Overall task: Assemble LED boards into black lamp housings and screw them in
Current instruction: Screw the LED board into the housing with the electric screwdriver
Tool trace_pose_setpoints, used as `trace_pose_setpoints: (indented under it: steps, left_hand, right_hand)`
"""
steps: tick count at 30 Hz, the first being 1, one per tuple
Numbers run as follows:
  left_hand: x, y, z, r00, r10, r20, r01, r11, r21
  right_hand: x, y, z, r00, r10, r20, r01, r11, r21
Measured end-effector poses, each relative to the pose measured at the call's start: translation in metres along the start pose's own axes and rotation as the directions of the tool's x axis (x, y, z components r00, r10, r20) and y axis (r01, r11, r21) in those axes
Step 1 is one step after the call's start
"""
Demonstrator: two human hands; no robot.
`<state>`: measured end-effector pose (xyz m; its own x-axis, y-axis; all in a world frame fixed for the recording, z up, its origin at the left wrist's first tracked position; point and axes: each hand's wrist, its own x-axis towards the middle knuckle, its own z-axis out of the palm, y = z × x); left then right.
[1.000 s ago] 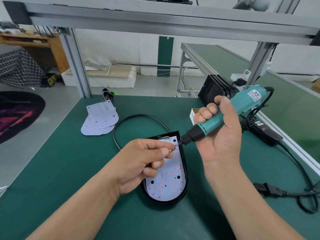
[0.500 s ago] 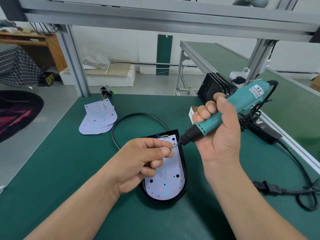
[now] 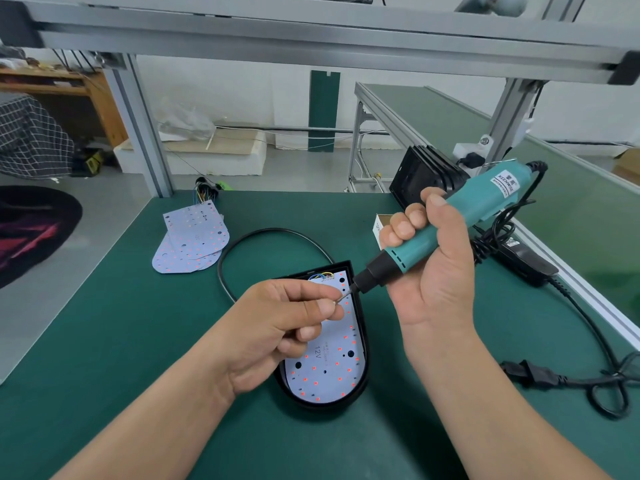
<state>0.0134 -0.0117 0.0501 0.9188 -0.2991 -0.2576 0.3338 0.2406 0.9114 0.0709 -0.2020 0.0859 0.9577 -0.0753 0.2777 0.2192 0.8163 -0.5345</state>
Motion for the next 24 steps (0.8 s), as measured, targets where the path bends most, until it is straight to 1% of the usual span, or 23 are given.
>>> trace_pose_setpoints:
  steps: [10,19,24]
  left_hand:
    - [0.0009,0.0,0.001,0.999,-0.011,-0.03,0.011,1.0,-0.002]
    - [0.0,0.0007,0.0022,0.999,-0.017,-0.048,0.013,0.997,-0.07]
    - [0.0002,0.0002,0.0033,0.998,-0.016,-0.053,0.013,0.999,-0.05]
  right_hand:
    - [-0.0007,0.0009,0.0009,1.0,0.002,0.018,-0.002,1.0,0.002]
    - [-0.0001,-0.0006,-0.0007,1.0,-0.006,0.013,0.006,1.0,0.007]
    - [-0.0002,0.0001,-0.0011,1.0,-0.001,0.011,0.001,1.0,0.01]
